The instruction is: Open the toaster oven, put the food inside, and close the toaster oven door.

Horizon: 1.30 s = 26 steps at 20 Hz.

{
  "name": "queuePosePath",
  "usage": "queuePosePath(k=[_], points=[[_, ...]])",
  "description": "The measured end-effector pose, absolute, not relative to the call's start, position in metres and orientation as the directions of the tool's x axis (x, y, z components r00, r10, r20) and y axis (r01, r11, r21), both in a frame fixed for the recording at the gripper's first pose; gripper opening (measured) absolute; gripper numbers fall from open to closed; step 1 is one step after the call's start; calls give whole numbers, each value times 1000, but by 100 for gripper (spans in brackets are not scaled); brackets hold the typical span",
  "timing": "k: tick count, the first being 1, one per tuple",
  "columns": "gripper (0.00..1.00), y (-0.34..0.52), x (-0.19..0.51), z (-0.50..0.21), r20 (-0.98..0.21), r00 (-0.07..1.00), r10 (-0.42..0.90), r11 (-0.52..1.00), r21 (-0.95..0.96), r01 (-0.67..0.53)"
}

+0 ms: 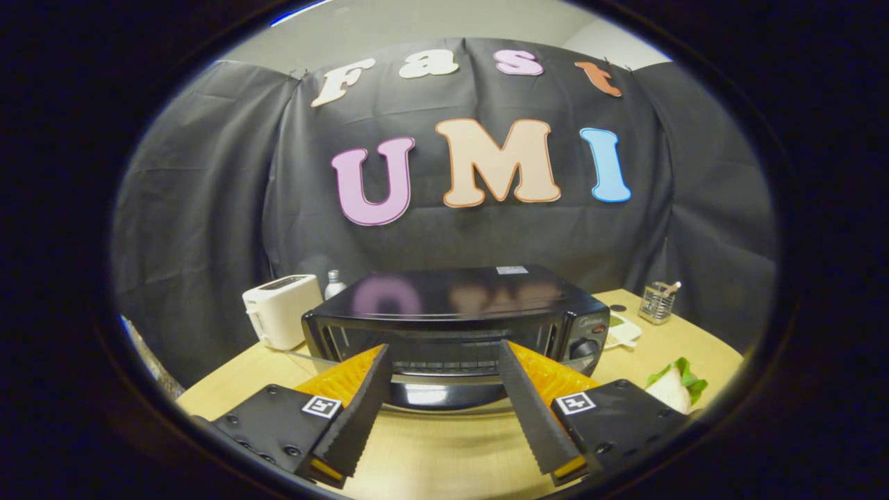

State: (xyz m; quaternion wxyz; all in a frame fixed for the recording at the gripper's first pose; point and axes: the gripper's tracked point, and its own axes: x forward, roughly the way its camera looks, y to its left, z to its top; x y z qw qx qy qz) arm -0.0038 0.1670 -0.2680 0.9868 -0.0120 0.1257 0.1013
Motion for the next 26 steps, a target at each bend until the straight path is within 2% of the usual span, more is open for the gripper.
queuePosePath(k=[12,26], points=[[96,161,-35,-285,-350,910,222,965,-52,-255],[96,154,-57,-302,-453,860,236,965,7,-261]])
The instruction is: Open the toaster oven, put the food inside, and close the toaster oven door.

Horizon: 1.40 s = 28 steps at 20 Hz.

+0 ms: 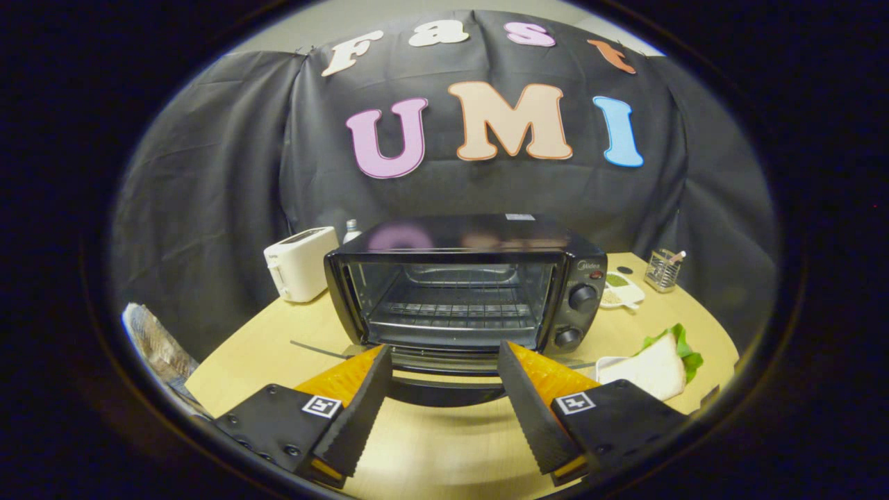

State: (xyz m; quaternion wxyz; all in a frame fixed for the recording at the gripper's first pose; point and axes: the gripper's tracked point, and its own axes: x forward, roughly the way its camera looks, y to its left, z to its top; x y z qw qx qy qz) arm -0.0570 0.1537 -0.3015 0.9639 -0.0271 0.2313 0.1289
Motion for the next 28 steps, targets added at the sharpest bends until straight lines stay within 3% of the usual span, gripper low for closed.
queuePosePath(k=[17,28], points=[[94,144,-82,-354,-637,738,222,971,72,-230],[94,138,-92,-412,-744,641,187,960,-1,-280]])
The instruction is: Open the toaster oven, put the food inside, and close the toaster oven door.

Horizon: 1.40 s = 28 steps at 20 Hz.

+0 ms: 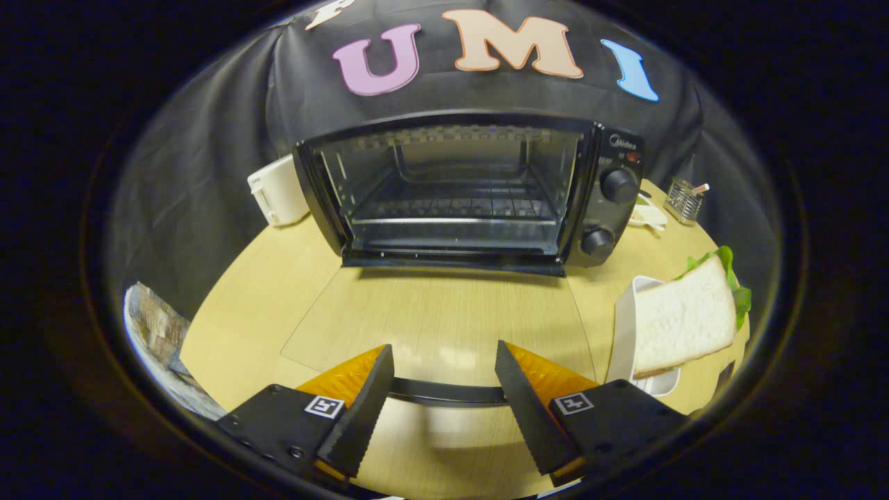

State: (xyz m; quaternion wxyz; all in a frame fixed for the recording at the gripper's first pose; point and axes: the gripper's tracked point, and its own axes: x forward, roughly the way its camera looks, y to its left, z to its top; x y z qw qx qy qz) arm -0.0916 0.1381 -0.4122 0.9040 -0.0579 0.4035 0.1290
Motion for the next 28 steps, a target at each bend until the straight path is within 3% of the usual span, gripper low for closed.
queuePosePath(k=[5,10,17,21,28], points=[[94,137,-88,-406,-734,650,195,963,17,-270],[93,101,-67,-345,-686,712,150,989,117,-96],[92,-19,-44,-259,-576,813,-81,992,32,122],[91,-73,-47,-267,-571,798,-193,975,-17,223],[90,-113,-54,-328,-659,708,-253,961,-91,259]])
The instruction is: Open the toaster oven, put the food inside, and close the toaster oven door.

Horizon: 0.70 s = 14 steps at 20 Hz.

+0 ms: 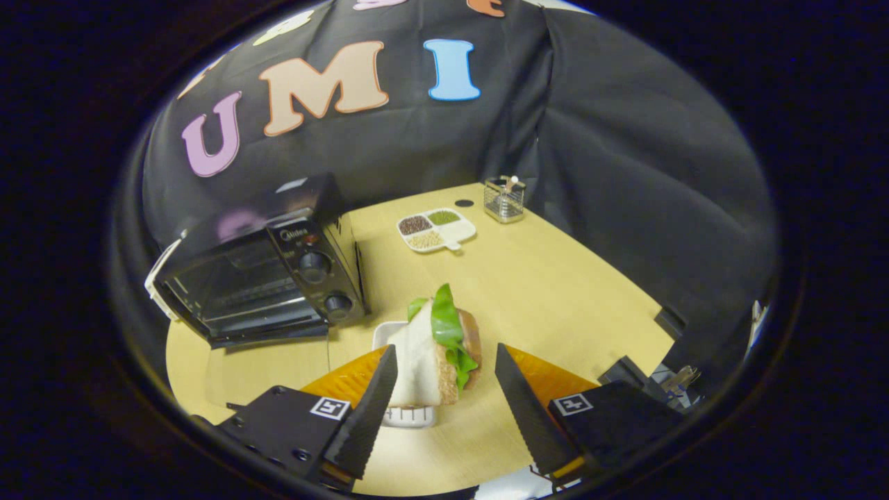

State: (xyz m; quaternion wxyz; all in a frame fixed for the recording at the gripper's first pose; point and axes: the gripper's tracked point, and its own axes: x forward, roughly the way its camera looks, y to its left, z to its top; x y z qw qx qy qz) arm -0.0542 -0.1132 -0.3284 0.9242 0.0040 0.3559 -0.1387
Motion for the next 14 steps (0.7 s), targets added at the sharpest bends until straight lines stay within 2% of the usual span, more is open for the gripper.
queuePosePath(k=[6,9,10,12,14], points=[[90,-112,-51,-347,-673,701,-236,965,-81,248],[69,-105,-39,-355,-686,697,-209,963,-20,269],[68,-104,-40,-352,-685,703,-191,964,2,264],[56,-100,-35,-348,-676,719,-159,962,56,266],[41,-98,-31,-345,-672,726,-145,949,113,293]])
